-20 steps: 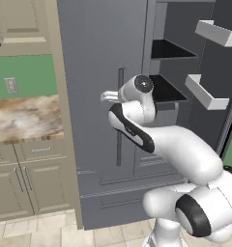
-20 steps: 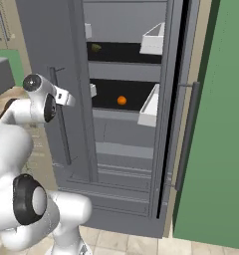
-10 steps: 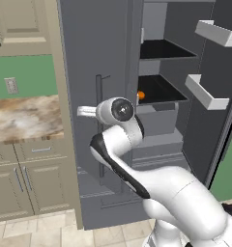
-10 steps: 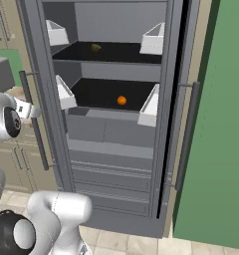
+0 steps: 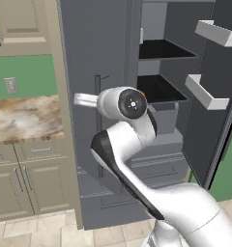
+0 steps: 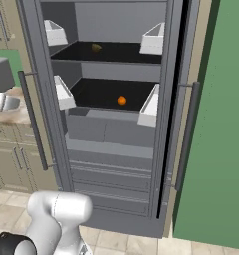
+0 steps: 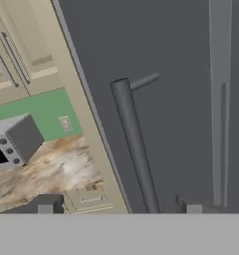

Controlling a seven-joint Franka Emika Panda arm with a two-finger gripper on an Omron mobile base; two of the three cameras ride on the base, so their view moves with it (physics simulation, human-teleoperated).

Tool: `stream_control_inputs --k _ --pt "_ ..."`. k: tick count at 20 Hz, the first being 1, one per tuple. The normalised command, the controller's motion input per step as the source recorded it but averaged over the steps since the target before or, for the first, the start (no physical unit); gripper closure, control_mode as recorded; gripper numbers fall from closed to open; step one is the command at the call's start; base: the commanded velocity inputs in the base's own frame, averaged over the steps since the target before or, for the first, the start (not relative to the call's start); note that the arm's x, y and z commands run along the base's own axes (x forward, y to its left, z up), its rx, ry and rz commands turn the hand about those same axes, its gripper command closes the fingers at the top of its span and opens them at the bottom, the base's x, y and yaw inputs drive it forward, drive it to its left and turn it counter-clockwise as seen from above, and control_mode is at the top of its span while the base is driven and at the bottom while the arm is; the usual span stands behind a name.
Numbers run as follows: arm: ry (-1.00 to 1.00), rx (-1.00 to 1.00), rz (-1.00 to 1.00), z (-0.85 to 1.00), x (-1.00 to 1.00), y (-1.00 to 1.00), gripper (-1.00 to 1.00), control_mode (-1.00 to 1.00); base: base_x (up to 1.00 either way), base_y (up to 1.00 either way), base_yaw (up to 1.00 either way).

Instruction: Retrieve the kiwi and tangerine from the fridge and place them into the bowl on the dining table.

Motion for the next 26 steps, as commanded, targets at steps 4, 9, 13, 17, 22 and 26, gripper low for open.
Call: stream_control_inputs --k 4,9,13,17,22,26 --pt "0.0 0.32 -0.18 0.38 -0.8 -0.49 -1.0 -1.0 0.0 0.0 0.0" --pt "0.0 0.39 -0.22 0.01 -0.3 -0.89 -1.0 -1.0 0.0 0.0 0.0" --pt "0.0 0.48 -0.16 0.0 0.03 -1.0 -1.0 -1.0 0.0 0.0 0.0" --pt "0.0 0.49 -0.01 0.0 -0.11 -0.86 -1.0 -1.0 0.0 0.0 0.0" --pt "0.0 0.36 0.02 0.0 -0.04 -0.23 -1.0 -1.0 0.0 0.0 0.0" --pt "0.0 0.27 0.02 0.02 0.0 0.0 -1.0 -1.0 0.0 0.0 0.0"
